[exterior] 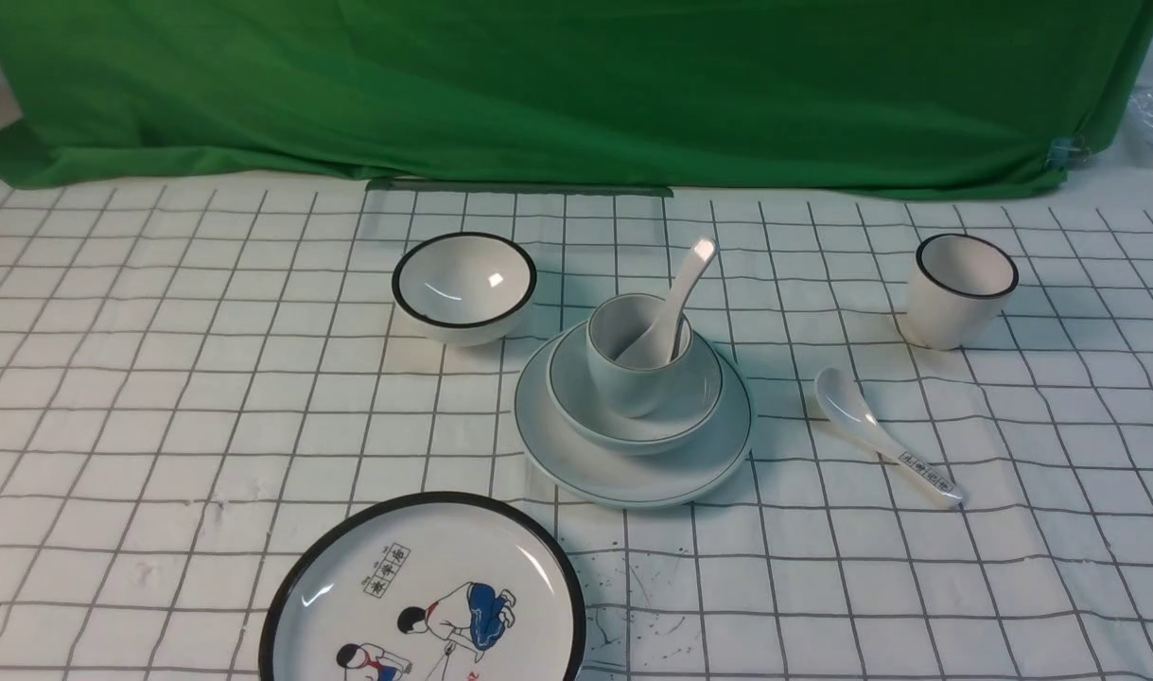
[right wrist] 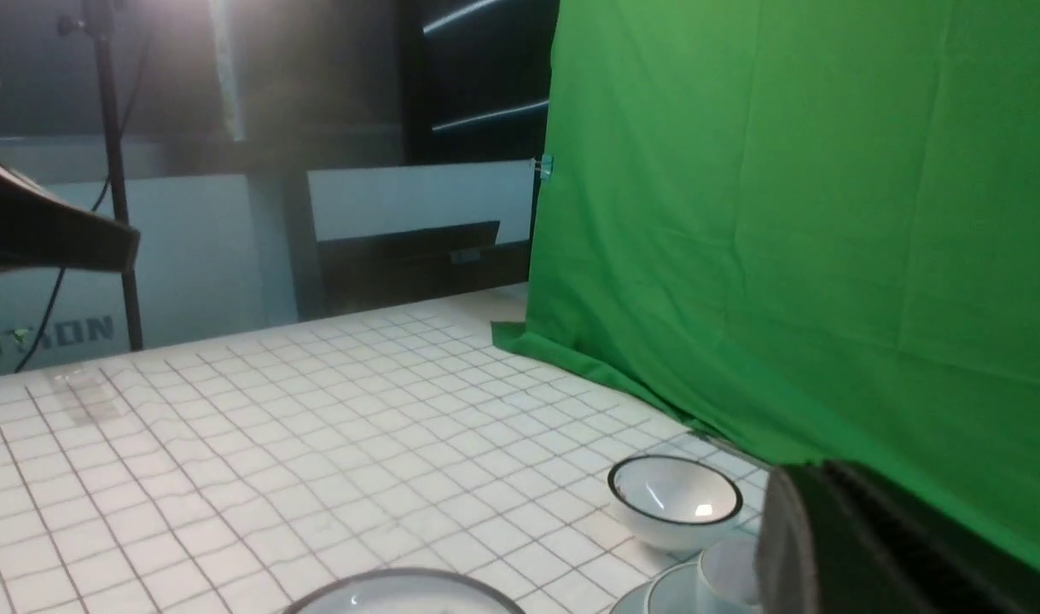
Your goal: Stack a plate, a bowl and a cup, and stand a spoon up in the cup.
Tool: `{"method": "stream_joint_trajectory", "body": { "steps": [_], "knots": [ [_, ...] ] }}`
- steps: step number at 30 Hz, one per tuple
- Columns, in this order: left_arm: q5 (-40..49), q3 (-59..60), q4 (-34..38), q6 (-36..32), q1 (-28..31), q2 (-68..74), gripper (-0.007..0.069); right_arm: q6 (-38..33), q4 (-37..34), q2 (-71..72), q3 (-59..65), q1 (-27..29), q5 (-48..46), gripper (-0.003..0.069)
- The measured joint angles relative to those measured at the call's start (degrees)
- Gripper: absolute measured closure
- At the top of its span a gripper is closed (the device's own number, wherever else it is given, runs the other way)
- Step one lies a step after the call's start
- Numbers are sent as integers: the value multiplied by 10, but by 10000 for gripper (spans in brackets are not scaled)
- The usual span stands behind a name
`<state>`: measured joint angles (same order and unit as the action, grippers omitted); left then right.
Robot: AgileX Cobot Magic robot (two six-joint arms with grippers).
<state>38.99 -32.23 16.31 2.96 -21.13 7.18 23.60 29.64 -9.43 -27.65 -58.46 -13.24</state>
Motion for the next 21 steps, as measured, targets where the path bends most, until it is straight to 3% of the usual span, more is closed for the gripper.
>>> {"method": "stream_joint_trajectory", "body": {
  "steps": [21],
  "knots": [
    [0, 0, 0, -1, 0, 0, 622, 4, 0, 1, 1, 0, 1, 604]
  ]
}}
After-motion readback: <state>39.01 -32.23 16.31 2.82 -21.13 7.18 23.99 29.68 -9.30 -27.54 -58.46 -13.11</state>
